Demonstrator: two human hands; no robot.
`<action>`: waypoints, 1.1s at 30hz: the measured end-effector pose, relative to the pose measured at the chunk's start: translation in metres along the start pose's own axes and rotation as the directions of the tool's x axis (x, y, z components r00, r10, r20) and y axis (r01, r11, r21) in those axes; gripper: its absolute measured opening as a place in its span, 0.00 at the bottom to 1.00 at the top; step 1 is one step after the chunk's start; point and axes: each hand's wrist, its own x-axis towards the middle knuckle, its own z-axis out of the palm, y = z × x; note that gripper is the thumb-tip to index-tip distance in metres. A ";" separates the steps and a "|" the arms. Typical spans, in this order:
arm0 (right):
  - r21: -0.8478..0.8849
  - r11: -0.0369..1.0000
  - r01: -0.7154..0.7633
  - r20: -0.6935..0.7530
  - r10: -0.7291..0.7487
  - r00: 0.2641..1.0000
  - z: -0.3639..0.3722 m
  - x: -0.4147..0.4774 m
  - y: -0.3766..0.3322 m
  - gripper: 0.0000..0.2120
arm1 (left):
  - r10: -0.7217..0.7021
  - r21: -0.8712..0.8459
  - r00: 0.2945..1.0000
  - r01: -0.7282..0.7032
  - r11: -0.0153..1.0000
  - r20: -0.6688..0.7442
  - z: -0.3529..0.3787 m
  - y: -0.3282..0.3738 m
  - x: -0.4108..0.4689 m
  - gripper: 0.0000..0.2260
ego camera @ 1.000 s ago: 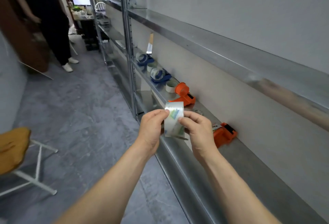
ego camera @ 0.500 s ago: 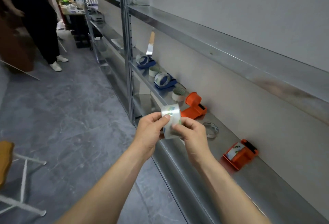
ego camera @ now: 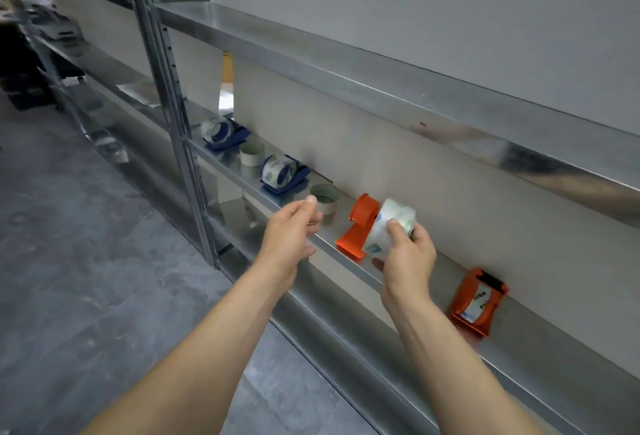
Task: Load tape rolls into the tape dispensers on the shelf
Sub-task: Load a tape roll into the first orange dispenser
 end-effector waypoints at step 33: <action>0.134 0.983 -0.126 -0.540 0.179 0.823 0.068 0.117 0.066 0.08 | -0.271 0.499 0.793 -0.047 0.865 0.545 0.062 -0.070 0.248 0.09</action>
